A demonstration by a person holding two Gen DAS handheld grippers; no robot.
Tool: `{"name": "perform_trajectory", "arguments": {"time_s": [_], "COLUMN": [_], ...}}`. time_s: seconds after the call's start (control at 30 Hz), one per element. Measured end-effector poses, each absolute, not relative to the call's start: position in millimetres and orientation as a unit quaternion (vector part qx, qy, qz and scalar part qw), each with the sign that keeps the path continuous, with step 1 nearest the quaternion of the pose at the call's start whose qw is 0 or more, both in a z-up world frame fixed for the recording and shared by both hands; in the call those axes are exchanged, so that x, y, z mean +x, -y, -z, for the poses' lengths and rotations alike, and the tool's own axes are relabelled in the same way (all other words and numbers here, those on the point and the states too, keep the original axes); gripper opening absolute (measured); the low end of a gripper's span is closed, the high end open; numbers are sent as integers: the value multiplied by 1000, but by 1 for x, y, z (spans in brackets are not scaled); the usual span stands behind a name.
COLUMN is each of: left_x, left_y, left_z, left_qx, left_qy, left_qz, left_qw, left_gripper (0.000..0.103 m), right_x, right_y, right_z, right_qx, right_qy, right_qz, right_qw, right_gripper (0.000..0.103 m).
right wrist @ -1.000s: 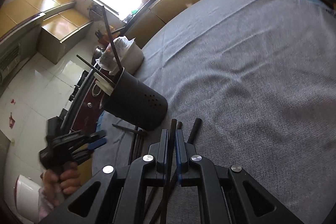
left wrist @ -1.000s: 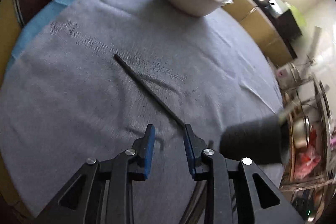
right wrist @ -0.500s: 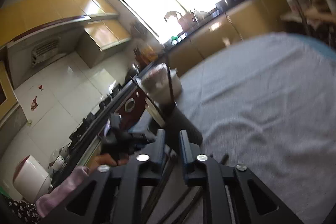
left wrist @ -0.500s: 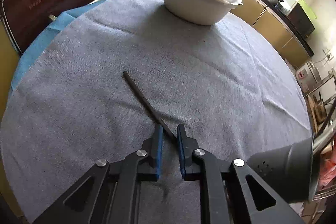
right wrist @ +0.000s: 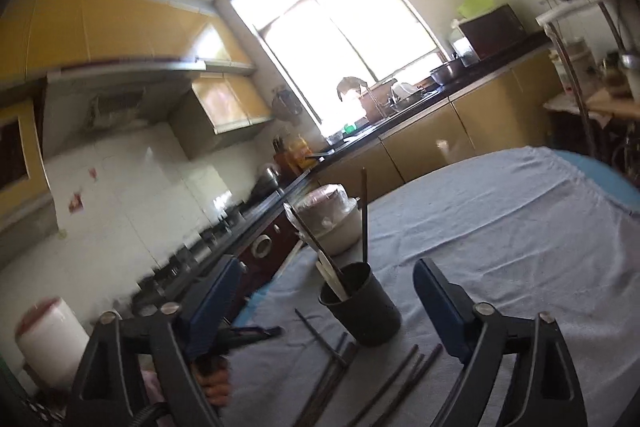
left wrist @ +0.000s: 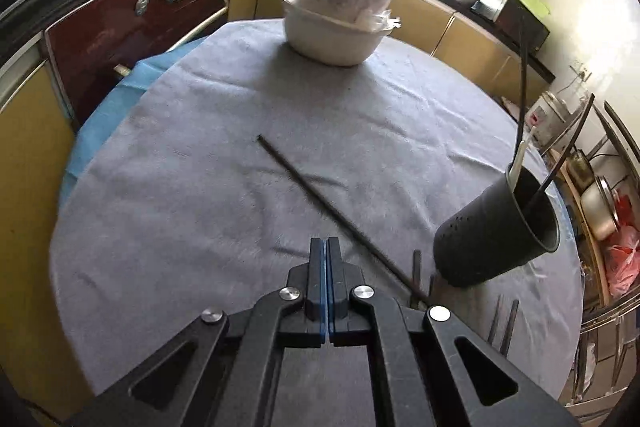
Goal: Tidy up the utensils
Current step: 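Move both open tools back down to the chopsticks on the cloth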
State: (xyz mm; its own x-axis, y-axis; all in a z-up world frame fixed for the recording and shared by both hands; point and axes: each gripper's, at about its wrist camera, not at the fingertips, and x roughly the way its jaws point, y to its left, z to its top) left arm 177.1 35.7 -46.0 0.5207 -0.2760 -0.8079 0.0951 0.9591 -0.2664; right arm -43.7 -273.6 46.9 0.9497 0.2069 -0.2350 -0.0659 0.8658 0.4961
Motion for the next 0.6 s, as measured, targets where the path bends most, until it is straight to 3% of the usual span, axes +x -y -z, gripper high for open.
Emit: {"name": "perform_trajectory", "arguments": {"time_s": [0.2,0.27,0.47,0.53,0.6], "left_x": [193,187,131,91,60], "left_y": [-44,-37,-19,-10,0], "left_z": [62,63,45,35,27], "left_qx": [-126,-127,-171,-181,-180], "left_qy": [-531,-531,-472,-432,-392], "left_qz": [98,111,194,221,245], "left_qw": [832,830,843,855,868], "left_gripper": [1,1,4,10,23], "right_x": [-22,-19,-29,-35,-36], "right_y": [264,272,304,305,301], "right_z": [-19,-6,1,-4,-11], "right_qx": [212,225,304,305,307], "right_qy": [-263,-285,-226,-208,-191], "right_qz": [-41,-23,3,10,14], "right_qw": [940,932,926,929,932], "right_gripper": [93,82,81,81,81]}}
